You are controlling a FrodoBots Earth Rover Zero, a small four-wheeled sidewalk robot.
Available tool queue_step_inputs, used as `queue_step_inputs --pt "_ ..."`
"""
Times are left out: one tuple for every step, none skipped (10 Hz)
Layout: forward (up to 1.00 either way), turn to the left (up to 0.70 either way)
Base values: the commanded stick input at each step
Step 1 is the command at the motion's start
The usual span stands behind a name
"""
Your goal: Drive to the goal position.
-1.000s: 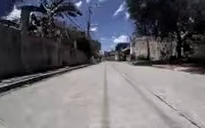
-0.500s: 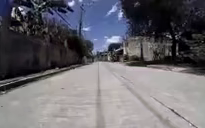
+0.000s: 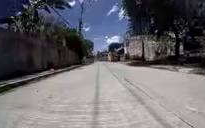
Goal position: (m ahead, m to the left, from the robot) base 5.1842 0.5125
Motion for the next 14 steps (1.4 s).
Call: queue_step_inputs --pt "1.0 0.0" --pt "1.0 0.0" --pt "1.0 0.0" --pt "1.0 0.0" --pt "1.0 0.0" --pt "1.0 0.0" --pt "1.0 0.0" --pt "1.0 0.0" --pt "1.0 0.0" --pt "1.0 0.0" --pt "1.0 0.0" --pt "1.0 0.0" --pt "1.0 0.0" --pt "1.0 0.0"
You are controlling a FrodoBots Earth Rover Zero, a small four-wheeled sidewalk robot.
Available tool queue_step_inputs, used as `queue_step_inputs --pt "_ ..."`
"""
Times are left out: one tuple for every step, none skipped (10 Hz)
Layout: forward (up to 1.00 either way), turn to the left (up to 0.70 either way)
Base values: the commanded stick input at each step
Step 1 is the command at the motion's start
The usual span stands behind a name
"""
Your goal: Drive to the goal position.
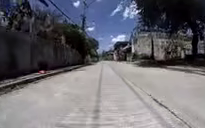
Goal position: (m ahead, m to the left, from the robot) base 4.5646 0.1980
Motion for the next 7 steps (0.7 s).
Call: queue_step_inputs --pt "1.0 0.0" --pt "1.0 0.0" --pt "1.0 0.0" --pt "1.0 0.0" --pt "1.0 0.0" --pt "1.0 0.0" --pt "1.0 0.0"
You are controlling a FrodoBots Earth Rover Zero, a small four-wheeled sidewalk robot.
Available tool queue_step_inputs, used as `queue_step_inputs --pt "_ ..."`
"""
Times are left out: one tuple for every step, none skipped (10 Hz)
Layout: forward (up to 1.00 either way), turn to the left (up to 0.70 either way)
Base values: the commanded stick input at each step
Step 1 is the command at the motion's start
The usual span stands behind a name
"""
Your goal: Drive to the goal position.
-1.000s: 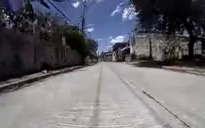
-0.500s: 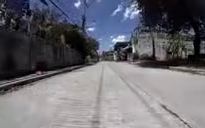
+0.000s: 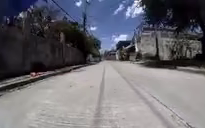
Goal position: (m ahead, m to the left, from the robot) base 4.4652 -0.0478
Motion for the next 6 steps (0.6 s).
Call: queue_step_inputs --pt "1.0 0.0" --pt "1.0 0.0" --pt "1.0 0.0" --pt "1.0 0.0" --pt "1.0 0.0" --pt "1.0 0.0"
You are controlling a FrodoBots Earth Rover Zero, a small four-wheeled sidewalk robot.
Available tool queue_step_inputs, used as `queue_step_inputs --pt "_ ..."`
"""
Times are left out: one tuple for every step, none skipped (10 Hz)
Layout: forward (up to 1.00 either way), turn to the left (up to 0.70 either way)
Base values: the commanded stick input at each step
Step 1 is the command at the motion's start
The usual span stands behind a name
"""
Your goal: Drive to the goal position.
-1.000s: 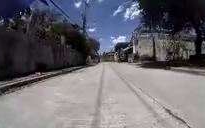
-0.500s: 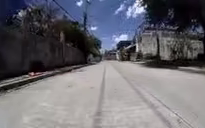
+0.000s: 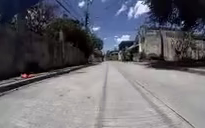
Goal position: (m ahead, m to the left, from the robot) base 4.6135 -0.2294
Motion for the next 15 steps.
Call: queue_step_inputs --pt "1.0 0.0" --pt "1.0 0.0" --pt "1.0 0.0" --pt "1.0 0.0" --pt "1.0 0.0" --pt "1.0 0.0" --pt "1.0 0.0" --pt "1.0 0.0" --pt "1.0 0.04" --pt "1.0 0.03" --pt "1.0 -0.32" --pt "1.0 -0.4" --pt "1.0 -0.4" --pt "1.0 -0.4" --pt "1.0 -0.4"
